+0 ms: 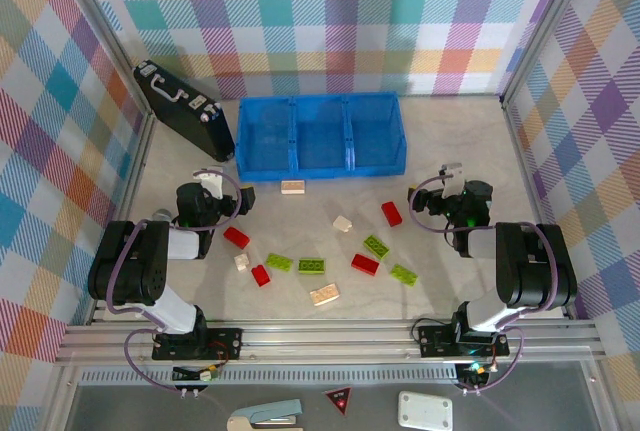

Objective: Sort the legos into containers by color
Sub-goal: Pick up the lego from the center of the table.

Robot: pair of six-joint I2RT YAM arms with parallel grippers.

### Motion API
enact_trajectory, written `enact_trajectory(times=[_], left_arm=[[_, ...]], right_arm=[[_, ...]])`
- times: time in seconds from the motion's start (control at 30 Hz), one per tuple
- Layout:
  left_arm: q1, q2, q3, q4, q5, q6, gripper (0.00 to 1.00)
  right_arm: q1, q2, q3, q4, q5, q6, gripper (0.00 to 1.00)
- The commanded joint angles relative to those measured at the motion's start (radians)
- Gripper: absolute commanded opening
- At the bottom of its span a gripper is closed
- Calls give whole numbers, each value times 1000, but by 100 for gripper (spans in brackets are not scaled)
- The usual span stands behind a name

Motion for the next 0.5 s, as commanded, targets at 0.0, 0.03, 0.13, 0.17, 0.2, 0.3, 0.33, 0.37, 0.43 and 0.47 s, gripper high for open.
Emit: enact_trajectory(times=[0.0,0.03,0.13,0.17,0.2,0.3,0.33,0.37,0.43,0.47], left_arm=[[6,-1,-17,39,12,11,100],[6,-1,-18,41,9,10,100],[-1,-31,-23,23,-37,1,100],[-1,-39,-26,21,-50,-3,100],[-1,-46,-28,21,-59,-9,100],[-1,-95,2,-79,-65,-16,100],[-1,-111,16,-117,-64,-16,100],[-1,-127,31,-159,-65,-17,100],[-2,-152,45,-208,-74,-21,100],[-3,-165,48,-226,-88,-26,100]], right_arm=[[2,1,14,21,19,12,99],[4,-1,12,22,18,11,99],[5,-13,21,-4,17,8,99],[7,-21,27,-21,26,10,99],[8,-30,31,-34,32,11,99],[7,-57,45,-84,34,13,99],[9,-62,49,-94,35,12,99],[8,-66,52,-104,34,12,99],[13,-78,62,-136,39,12,99],[15,-85,71,-159,48,13,99]])
